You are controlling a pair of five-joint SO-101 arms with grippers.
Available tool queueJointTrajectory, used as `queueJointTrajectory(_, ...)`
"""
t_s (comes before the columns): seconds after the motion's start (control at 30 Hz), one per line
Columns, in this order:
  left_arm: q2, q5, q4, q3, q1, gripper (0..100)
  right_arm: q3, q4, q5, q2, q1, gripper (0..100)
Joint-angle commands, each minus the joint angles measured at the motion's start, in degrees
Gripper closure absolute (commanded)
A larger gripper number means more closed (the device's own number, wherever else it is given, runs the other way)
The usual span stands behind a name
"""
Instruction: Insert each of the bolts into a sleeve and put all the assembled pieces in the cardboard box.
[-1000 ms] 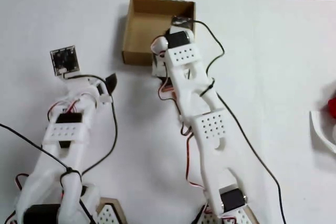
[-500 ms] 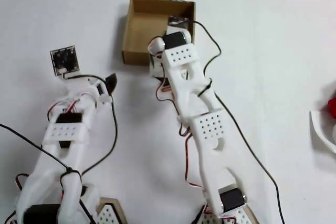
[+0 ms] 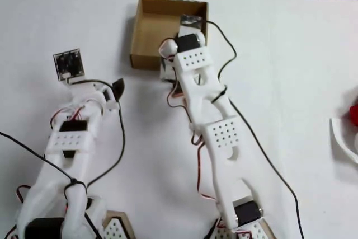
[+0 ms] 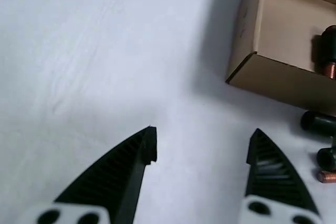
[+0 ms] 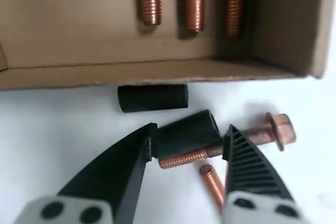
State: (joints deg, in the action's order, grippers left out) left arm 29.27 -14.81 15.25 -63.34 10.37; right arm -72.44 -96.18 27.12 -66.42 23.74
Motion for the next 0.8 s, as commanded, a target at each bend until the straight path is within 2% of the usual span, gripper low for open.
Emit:
queueJointTrajectory(0.0,0.7,0.35,-1.14,0.22,0.44,71,-1.23,0.57,0.18,-1.63,-0.92,79.7)
queueJointTrajectory(0.23,0.7,0.35,-1.14,0.22,0.44,71,-1.05,-0.4,0.18,-2.59,-0.48,81.2)
queueJointTrajectory(0.47,0.7,0.35,-1.14,0.22,0.44,71,-1.14,-0.66,-0.18,-2.51,-0.92,98.2)
queueJointTrajectory(0.7,0.7,0.35,-1.14,0.22,0.44,71,-1.23,-2.24,-0.44,-2.42,-0.48,97.8)
queueJointTrajectory(0.77,0.7,0.35,-1.14,0.22,0.44,71,-1.23,-3.74,-3.16,-2.24,0.31,97.8)
